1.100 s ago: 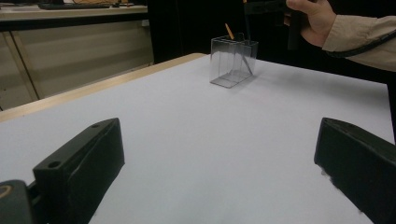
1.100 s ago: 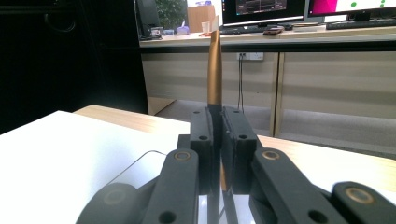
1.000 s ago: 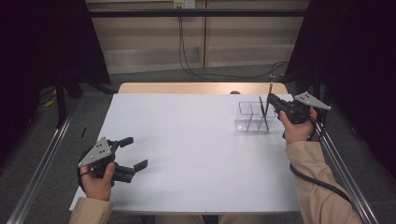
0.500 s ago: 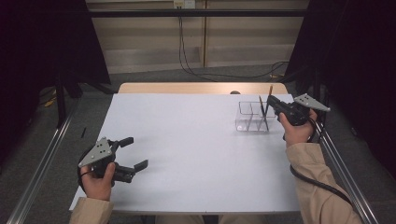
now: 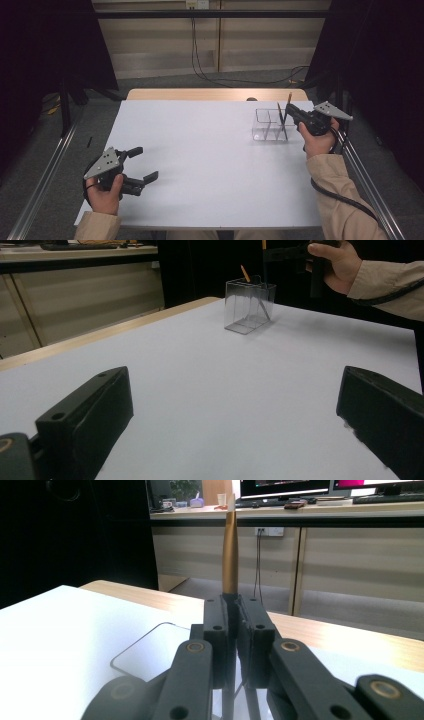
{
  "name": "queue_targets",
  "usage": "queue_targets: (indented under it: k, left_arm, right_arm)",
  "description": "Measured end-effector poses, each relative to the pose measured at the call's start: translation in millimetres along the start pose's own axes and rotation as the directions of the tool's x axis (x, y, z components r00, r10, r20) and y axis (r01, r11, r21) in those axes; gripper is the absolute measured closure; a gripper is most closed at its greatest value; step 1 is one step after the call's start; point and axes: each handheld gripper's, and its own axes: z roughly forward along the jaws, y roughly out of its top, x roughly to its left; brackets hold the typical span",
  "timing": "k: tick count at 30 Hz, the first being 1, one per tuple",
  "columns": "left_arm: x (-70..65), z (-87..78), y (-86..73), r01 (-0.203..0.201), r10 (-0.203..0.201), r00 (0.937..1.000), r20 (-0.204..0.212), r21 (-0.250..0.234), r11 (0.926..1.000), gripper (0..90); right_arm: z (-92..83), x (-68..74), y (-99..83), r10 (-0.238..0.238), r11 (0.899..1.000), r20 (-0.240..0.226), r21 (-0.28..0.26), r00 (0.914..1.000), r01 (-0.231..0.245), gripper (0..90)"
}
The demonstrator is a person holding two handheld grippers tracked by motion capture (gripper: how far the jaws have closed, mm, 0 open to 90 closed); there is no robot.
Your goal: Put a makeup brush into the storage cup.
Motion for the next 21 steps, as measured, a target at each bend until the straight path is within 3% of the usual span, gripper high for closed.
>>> queue_targets:
  k: [8, 21]
  left_arm:
    - [0.0, 0.0, 0.1, 0.001, -0.001, 1.0000, -0.001, -0.001, 1.0000, 1.4]
    - [-0.3, 0.2, 0.4, 0.004, -0.004, 1.0000, -0.001, -0.004, 1.0000, 1.4]
  right_arm:
    - [0.1, 1.4, -1.6, 0.007, 1.000, -0.008, 0.006, 0.9999, -0.007, 81.6]
    - [-1.9, 7.5, 1.1, 0.030, 0.999, -0.027, -0.015, 0.9992, -0.030, 45.3]
